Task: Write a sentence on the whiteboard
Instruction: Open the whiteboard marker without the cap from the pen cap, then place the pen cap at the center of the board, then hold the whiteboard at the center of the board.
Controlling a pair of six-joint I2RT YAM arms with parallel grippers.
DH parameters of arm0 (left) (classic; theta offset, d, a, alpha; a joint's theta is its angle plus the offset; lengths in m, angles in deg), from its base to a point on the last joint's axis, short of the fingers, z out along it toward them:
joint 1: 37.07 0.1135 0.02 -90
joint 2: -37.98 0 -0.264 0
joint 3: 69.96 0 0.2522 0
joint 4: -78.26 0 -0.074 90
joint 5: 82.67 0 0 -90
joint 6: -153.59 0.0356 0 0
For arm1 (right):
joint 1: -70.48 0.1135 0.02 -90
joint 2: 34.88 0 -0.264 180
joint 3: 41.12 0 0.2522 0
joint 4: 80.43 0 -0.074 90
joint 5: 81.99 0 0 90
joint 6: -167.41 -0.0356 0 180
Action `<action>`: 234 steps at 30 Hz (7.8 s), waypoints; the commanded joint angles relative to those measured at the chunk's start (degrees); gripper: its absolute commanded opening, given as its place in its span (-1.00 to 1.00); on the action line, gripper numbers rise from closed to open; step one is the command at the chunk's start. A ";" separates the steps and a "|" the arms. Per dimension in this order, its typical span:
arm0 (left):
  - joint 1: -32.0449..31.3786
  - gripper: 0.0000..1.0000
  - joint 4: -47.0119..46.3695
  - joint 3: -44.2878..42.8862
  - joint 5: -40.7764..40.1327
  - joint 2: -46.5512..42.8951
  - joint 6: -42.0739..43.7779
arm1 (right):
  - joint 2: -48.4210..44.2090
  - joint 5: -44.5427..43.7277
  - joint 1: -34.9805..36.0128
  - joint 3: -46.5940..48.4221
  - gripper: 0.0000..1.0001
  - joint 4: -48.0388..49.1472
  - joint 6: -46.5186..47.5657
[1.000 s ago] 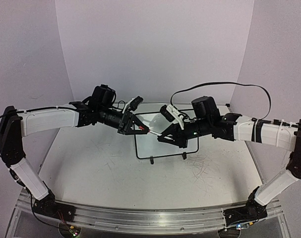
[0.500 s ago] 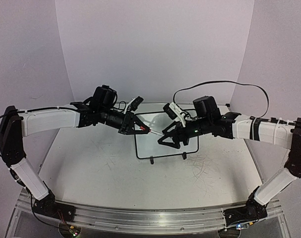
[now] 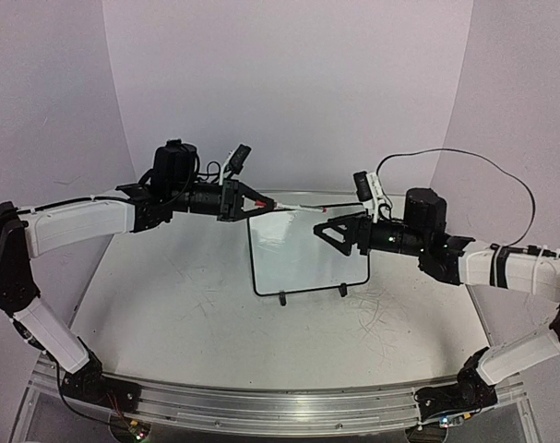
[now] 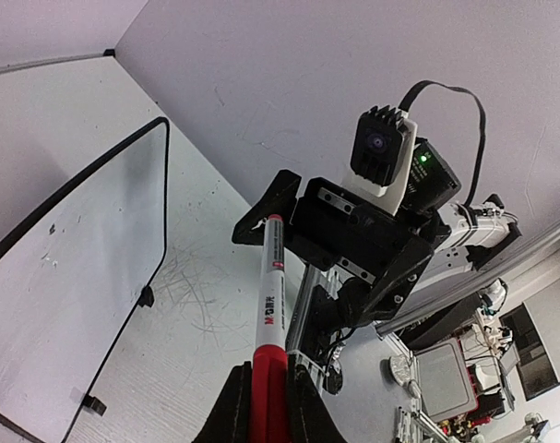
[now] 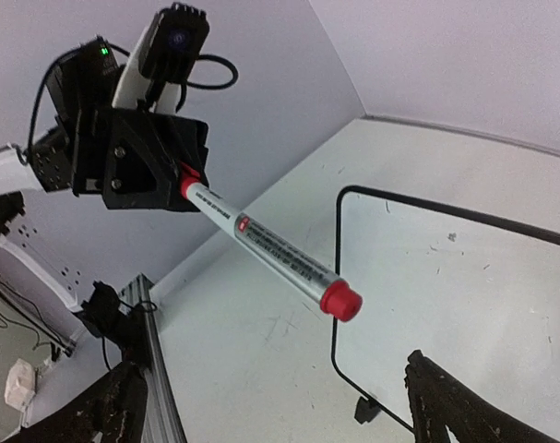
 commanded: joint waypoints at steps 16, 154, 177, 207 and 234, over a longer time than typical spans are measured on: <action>-2.37 -1.00 -12.15 1.00 4.36 -4.03 -5.43 | 9.81 17.59 -1.04 14.32 0.53 17.69 -20.51; 12.40 0.64 -32.19 26.79 -8.46 -2.48 -0.90 | -0.43 -23.96 6.96 11.20 -1.00 -17.20 10.11; 11.44 -0.07 -46.56 17.05 6.86 18.38 -1.91 | 15.86 -37.54 15.61 28.39 -1.00 -23.40 12.56; 11.44 -0.78 -48.45 15.91 8.78 22.18 1.68 | 24.73 -43.46 19.60 36.75 -1.00 -29.83 14.51; 11.35 -1.00 -48.46 14.90 9.20 23.87 2.61 | 21.80 -44.50 20.37 33.62 -1.00 -29.17 13.19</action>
